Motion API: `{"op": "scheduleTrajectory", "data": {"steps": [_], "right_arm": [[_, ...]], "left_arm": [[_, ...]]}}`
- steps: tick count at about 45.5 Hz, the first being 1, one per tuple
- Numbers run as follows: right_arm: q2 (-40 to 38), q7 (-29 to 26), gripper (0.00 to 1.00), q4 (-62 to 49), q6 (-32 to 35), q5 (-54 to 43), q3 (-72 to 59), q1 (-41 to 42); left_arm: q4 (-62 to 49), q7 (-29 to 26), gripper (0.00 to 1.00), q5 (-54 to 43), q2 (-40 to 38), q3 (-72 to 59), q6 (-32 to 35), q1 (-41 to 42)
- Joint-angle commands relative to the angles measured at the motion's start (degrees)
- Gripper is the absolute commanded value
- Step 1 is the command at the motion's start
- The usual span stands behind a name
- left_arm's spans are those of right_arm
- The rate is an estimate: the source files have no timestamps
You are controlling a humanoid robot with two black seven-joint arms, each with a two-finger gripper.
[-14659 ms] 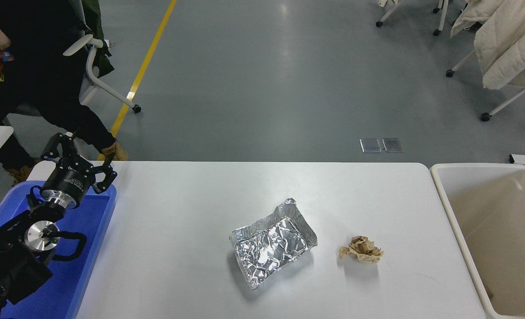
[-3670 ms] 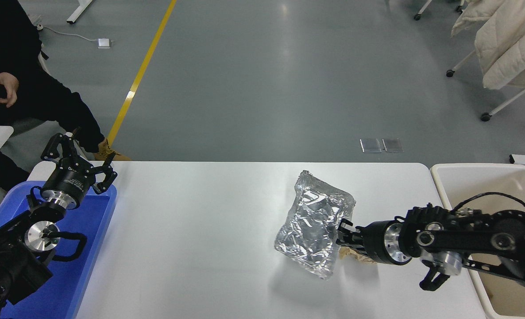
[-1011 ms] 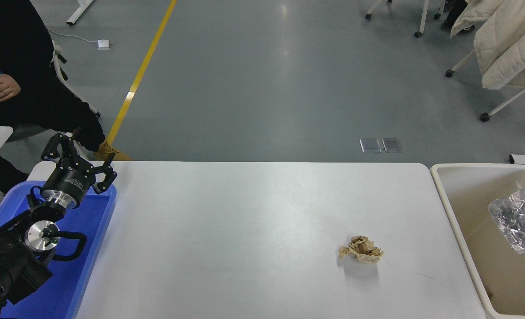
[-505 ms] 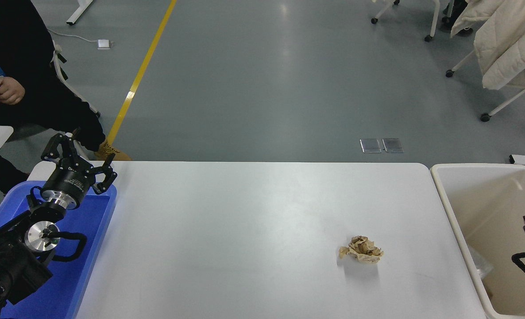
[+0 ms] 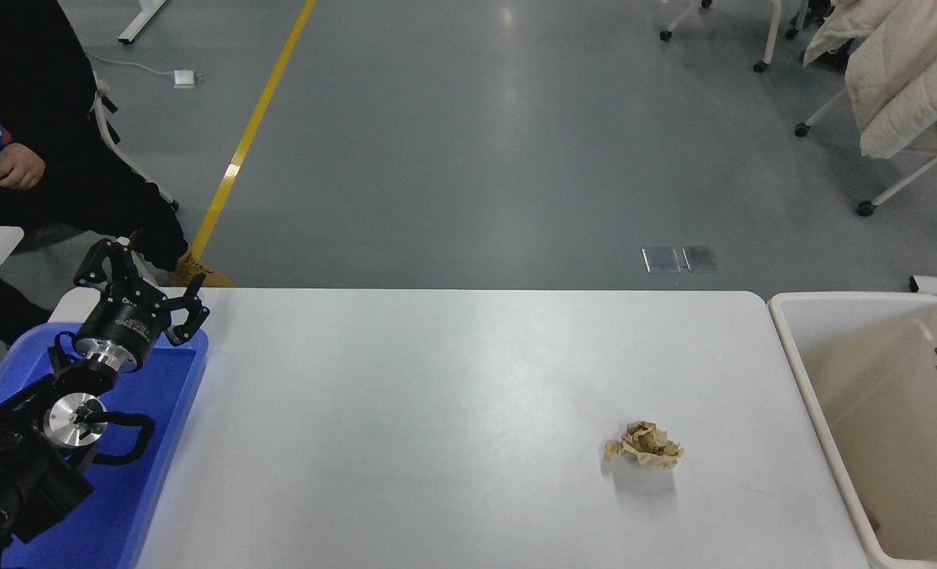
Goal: Clean the table surface
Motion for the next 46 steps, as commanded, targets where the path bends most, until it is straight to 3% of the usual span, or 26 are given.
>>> {"op": "scheduleTrajectory", "data": {"steps": [1, 6, 12, 32, 46], "right_arm": [[-4.53, 17.44, 1.0, 13.66, 0.23, 0.19, 13.67, -3.28], [-4.18, 22.37, 1.0, 18.93, 0.32, 0.19, 14.64, -5.22], [-1.73, 22.38, 1.0, 22.98, 0.23, 0.19, 18.32, -6.01], [19.63, 23.69, 1.0, 22.99, 0.5, 0.19, 39.33, -8.91], [26.32, 26.95, 1.0, 22.2, 2.52, 0.19, 40.92, -10.05]], "left_arm": [[-0.01, 0.0, 1.0, 0.0, 0.0, 0.0, 0.03, -0.05], [-0.01, 0.0, 1.0, 0.0, 0.0, 0.0, 0.03, -0.05], [-0.01, 0.0, 1.0, 0.0, 0.0, 0.0, -0.05, -0.06], [-0.01, 0.0, 1.0, 0.0, 0.0, 0.0, 0.03, 0.03], [-0.01, 0.0, 1.0, 0.0, 0.0, 0.0, 0.03, 0.03]]}}
